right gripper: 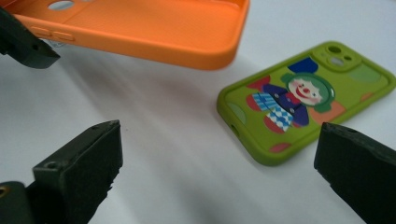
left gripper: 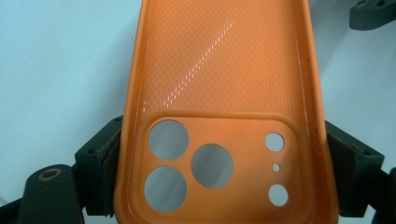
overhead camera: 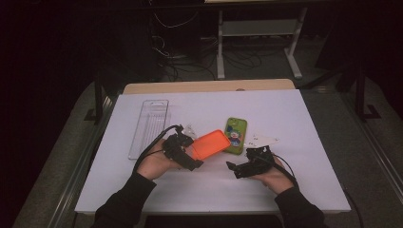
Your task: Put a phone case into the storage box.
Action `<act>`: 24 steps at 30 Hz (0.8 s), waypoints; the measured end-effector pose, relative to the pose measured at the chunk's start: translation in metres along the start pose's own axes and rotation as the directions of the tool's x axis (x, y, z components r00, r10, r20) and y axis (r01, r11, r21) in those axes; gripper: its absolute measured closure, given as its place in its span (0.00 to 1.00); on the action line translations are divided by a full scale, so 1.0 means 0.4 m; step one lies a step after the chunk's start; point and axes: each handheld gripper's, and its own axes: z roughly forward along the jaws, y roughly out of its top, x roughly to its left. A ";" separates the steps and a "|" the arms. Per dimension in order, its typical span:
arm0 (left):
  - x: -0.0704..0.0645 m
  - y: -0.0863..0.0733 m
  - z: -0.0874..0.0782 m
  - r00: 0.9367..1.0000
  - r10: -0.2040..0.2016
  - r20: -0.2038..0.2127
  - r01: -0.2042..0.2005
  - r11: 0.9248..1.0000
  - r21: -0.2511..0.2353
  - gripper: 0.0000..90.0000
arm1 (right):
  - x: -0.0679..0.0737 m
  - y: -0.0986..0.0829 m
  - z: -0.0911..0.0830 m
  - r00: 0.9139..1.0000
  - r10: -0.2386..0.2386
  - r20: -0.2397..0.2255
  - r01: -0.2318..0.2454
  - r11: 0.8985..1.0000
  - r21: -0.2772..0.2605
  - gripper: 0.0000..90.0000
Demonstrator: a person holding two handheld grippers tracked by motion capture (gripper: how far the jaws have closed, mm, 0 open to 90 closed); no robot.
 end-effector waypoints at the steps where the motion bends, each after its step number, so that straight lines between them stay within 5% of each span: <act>1: -0.001 0.001 -0.001 1.000 -0.001 -0.003 0.001 1.000 -0.002 0.18 | 0.006 0.001 0.001 1.000 -0.022 0.001 0.022 1.000 -0.005 0.00; 7: 0.001 0.001 0.000 1.000 0.001 -0.006 -0.001 1.000 -0.003 0.18 | 0.011 -0.001 0.008 0.997 -0.072 0.030 0.072 0.997 0.006 0.00; 13: -0.002 0.002 0.000 1.000 0.003 -0.007 -0.003 1.000 0.003 0.18 | 0.014 0.001 0.005 0.985 -0.155 0.082 0.154 0.988 0.011 0.00; 19: -0.004 0.002 0.002 1.000 0.005 -0.012 -0.005 1.000 0.004 0.18 | 0.016 0.004 -0.002 0.968 -0.211 0.135 0.211 0.977 0.008 0.00; 24: -0.003 0.001 0.004 1.000 0.002 -0.005 -0.002 1.000 0.006 0.18 | 0.019 0.004 -0.005 0.945 -0.275 0.179 0.276 0.961 0.019 0.00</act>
